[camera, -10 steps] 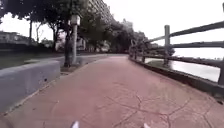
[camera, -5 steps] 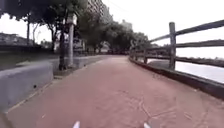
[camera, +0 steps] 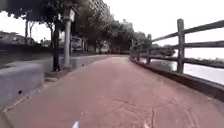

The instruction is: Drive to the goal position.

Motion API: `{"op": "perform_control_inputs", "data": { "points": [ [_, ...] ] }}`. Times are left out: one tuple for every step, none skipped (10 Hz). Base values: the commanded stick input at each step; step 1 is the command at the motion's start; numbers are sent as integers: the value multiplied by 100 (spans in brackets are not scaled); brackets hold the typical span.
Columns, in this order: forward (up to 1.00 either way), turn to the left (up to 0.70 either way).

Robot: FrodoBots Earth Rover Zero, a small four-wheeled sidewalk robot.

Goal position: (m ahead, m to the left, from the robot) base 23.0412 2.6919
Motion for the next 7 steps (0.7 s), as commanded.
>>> {"op": "perform_control_inputs", "data": {
  "points": [
    [70,-2],
    [70,0],
    [70,0],
    [70,0],
    [70,0],
    [70,0],
    [70,0]
  ]
}}
